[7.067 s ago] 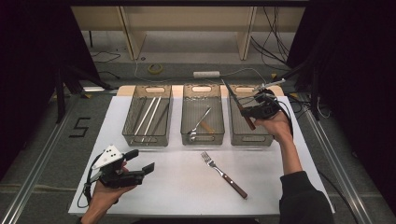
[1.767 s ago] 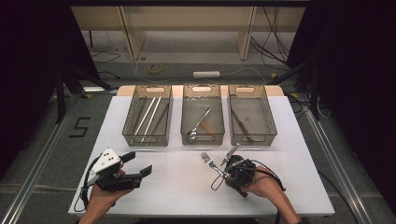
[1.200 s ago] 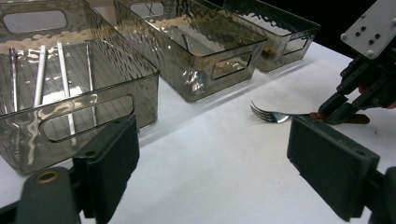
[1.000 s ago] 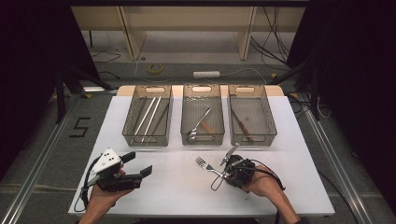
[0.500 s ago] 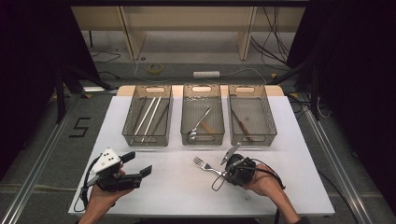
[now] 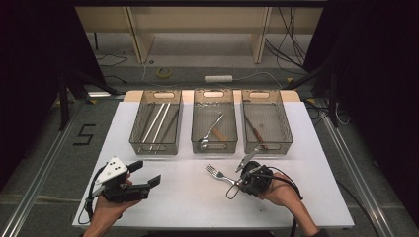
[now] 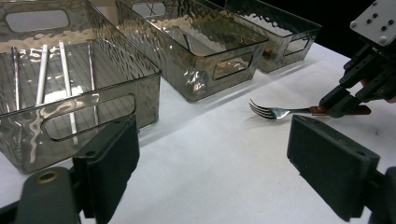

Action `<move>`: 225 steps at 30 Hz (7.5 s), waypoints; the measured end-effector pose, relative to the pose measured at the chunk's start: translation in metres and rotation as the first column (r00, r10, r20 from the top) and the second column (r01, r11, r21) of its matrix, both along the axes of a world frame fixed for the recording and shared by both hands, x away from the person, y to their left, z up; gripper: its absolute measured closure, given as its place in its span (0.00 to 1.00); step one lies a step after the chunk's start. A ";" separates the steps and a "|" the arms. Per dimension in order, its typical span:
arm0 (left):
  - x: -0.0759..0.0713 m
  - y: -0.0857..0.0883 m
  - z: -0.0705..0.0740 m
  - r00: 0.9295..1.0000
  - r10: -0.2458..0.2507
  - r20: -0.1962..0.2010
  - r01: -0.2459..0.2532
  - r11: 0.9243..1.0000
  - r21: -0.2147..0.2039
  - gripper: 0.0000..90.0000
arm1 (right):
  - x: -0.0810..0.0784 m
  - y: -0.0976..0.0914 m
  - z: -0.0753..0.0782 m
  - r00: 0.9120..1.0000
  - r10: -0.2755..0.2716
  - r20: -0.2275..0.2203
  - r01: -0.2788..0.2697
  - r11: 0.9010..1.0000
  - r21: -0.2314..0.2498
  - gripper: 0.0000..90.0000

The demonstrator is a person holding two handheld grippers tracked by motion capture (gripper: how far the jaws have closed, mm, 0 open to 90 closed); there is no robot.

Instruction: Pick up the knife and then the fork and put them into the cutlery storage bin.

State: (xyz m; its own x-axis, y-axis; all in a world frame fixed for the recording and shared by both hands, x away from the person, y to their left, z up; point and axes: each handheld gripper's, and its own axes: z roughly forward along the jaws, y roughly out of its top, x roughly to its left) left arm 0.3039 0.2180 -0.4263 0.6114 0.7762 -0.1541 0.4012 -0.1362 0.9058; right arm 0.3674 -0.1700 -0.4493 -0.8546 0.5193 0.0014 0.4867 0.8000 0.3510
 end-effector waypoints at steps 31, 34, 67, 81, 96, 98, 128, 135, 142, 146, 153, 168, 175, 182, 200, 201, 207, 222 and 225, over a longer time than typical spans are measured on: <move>0.001 0.003 -0.001 1.000 0.022 -0.005 -0.022 1.000 -0.017 0.18 | 0.013 -0.029 0.045 0.996 -0.063 0.059 0.052 0.985 0.167 0.86; 0.002 0.004 -0.001 1.000 0.024 -0.004 -0.024 0.999 -0.022 0.18 | 0.018 -0.032 0.055 0.994 -0.079 0.078 0.063 0.979 0.192 0.86; 0.002 0.005 -0.001 1.000 0.026 0.000 -0.026 0.999 -0.023 0.18 | 0.118 -0.071 0.104 0.939 -0.337 0.077 0.296 0.898 0.325 0.86; 0.002 0.005 0.000 1.000 0.029 0.002 -0.029 0.999 -0.029 0.18 | 0.143 -0.079 0.098 0.906 -0.419 0.053 0.382 0.867 0.321 0.86; 0.002 0.004 0.000 1.000 0.027 0.003 -0.027 0.999 -0.030 0.18 | 0.159 -0.081 0.084 0.875 -0.484 0.033 0.456 0.844 0.280 0.86; 0.001 0.004 0.000 1.000 0.024 0.003 -0.024 0.999 -0.024 0.18 | 0.161 -0.081 0.082 0.867 -0.497 0.029 0.472 0.838 0.273 0.86; 0.001 0.004 -0.001 1.000 0.025 0.001 -0.025 0.999 -0.026 0.18 | 0.173 -0.081 0.055 0.803 -0.595 0.037 0.582 0.796 0.165 0.86; 0.001 0.004 -0.001 1.000 0.023 -0.001 -0.024 1.000 -0.021 0.18 | 0.174 -0.077 0.051 0.804 -0.593 0.036 0.582 0.798 0.157 0.86; 0.001 0.004 -0.001 1.000 0.024 0.000 -0.024 0.999 -0.023 0.18 | 0.175 -0.077 0.049 0.802 -0.597 0.038 0.586 0.796 0.153 0.86; 0.002 0.004 -0.001 1.000 0.023 -0.003 -0.023 1.000 -0.022 0.18 | 0.175 -0.077 0.046 0.804 -0.593 0.043 0.582 0.800 0.143 0.86; 0.002 0.003 -0.001 1.000 0.024 -0.002 -0.024 0.999 -0.024 0.18 | 0.176 -0.077 0.041 0.800 -0.599 0.027 0.590 0.794 0.144 0.85; 0.002 0.003 -0.002 1.000 0.024 -0.007 -0.024 0.999 -0.022 0.18 | 0.155 -0.073 0.062 0.834 -0.549 0.047 0.511 0.802 0.308 0.57; 0.002 0.003 -0.002 1.000 0.022 -0.009 -0.023 0.999 -0.023 0.18 | 0.135 -0.067 0.063 0.856 -0.513 0.068 0.455 0.809 0.373 0.48; 0.002 0.003 -0.003 1.000 0.023 -0.014 -0.024 0.999 -0.030 0.18 | 0.106 -0.061 0.067 0.874 -0.475 0.105 0.382 0.804 0.455 0.42; 0.006 -0.002 -0.004 1.000 0.011 -0.029 -0.012 1.000 -0.028 0.18 | 0.054 -0.059 0.057 0.888 -0.434 0.150 0.276 0.766 0.581 0.36; 0.006 -0.002 -0.004 1.000 0.010 -0.030 -0.011 1.000 -0.029 0.18 | 0.052 -0.059 0.056 0.888 -0.435 0.149 0.273 0.759 0.591 0.36; 0.005 -0.001 -0.002 1.000 0.007 -0.021 -0.008 0.999 -0.037 0.18 | 0.040 -0.056 0.054 0.897 -0.412 0.160 0.239 0.757 0.608 0.35; 0.004 -0.002 -0.002 1.000 -0.012 -0.023 0.012 0.999 -0.041 0.18 | 0.009 -0.050 0.044 0.915 -0.371 0.161 0.179 0.730 0.660 0.34; 0.004 -0.002 -0.002 1.000 -0.013 -0.024 0.012 0.999 -0.047 0.18 | 0.004 -0.048 0.042 0.918 -0.361 0.166 0.167 0.729 0.664 0.34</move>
State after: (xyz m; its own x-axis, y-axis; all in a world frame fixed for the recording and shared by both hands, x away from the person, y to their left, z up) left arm 0.3083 0.2164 -0.4287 0.6163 0.7603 -0.2053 0.4222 -0.0990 0.9011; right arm 0.3712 -0.2176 -0.4074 -0.6983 0.6860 0.2044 0.4535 0.2029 0.8679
